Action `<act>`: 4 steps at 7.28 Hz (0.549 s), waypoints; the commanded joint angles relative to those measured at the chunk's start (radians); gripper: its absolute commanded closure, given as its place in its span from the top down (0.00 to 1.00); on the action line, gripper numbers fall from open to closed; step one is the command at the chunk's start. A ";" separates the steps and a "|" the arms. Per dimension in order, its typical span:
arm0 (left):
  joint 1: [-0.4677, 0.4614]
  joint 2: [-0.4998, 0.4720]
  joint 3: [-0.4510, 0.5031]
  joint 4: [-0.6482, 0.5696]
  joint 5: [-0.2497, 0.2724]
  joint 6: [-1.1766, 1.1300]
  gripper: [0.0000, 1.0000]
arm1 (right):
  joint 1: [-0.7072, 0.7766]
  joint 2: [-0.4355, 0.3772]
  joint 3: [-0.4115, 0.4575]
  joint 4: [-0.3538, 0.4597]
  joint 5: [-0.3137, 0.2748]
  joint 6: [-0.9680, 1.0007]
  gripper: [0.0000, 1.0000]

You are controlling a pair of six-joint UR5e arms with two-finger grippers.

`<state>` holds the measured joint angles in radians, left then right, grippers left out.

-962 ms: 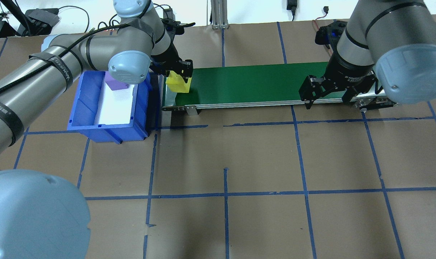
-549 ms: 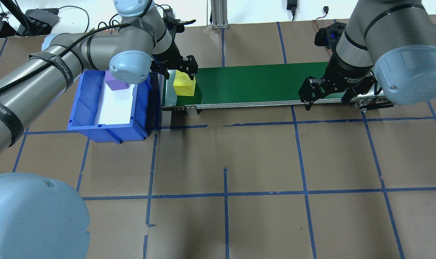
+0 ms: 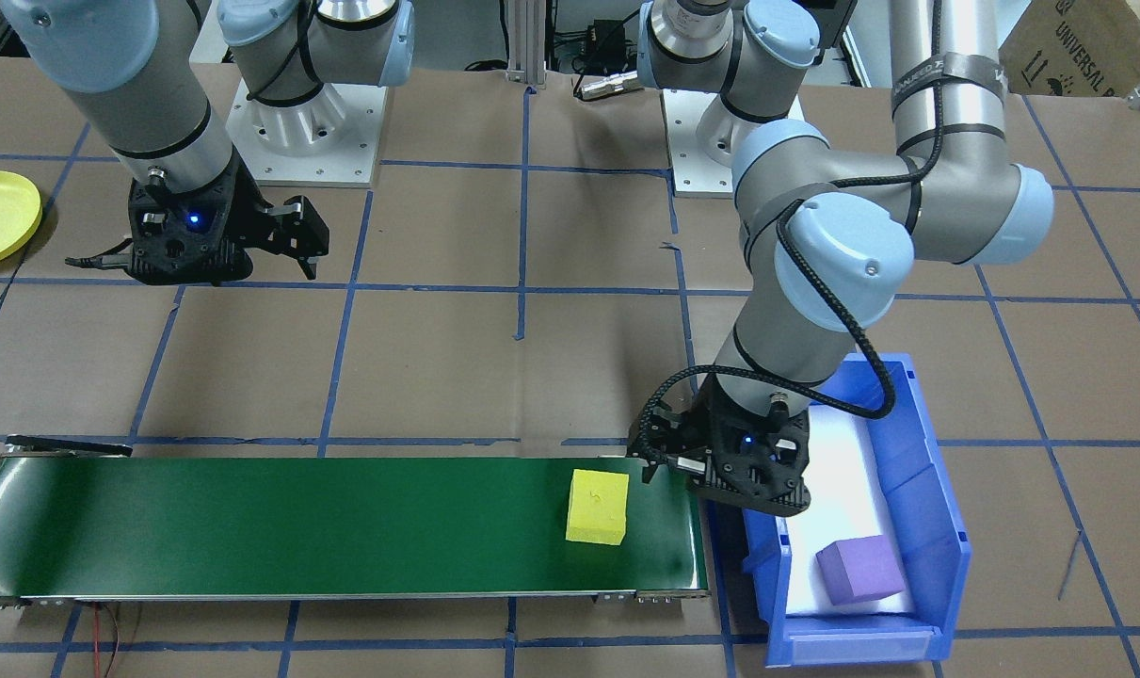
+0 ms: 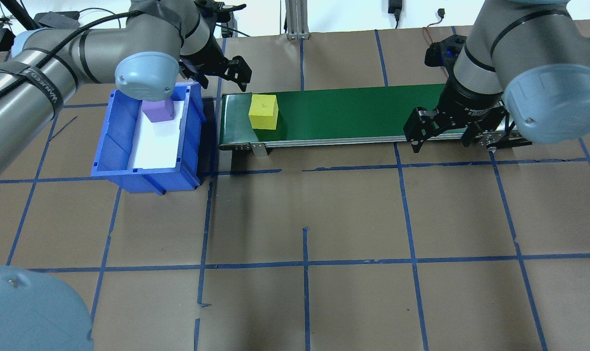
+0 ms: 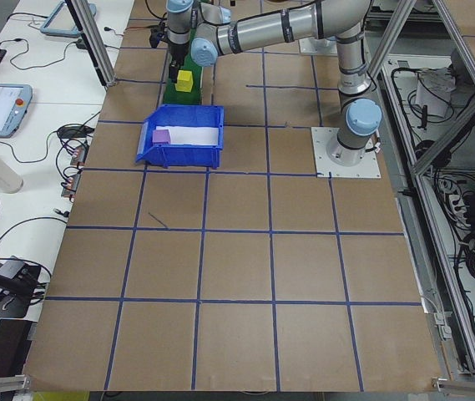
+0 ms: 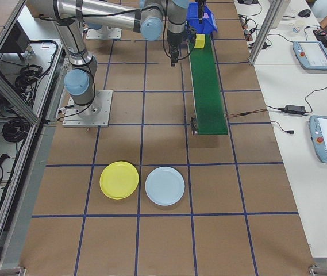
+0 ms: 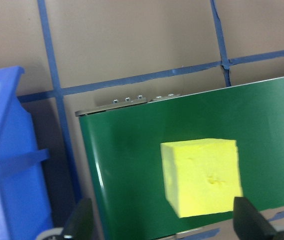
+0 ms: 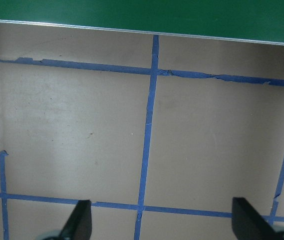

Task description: Move block left to right into plate

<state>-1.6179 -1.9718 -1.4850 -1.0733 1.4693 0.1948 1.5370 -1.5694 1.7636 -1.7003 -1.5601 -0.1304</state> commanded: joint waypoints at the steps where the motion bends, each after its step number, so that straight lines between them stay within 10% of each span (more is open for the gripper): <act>1: 0.123 0.008 -0.006 -0.005 0.002 0.397 1.00 | 0.000 0.000 0.007 -0.001 0.000 0.000 1.00; 4: 0.219 0.007 -0.058 0.007 0.159 0.785 1.00 | 0.000 0.000 0.008 -0.002 0.000 -0.001 1.00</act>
<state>-1.4287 -1.9640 -1.5161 -1.0696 1.5476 0.8474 1.5370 -1.5692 1.7705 -1.7035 -1.5601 -0.1314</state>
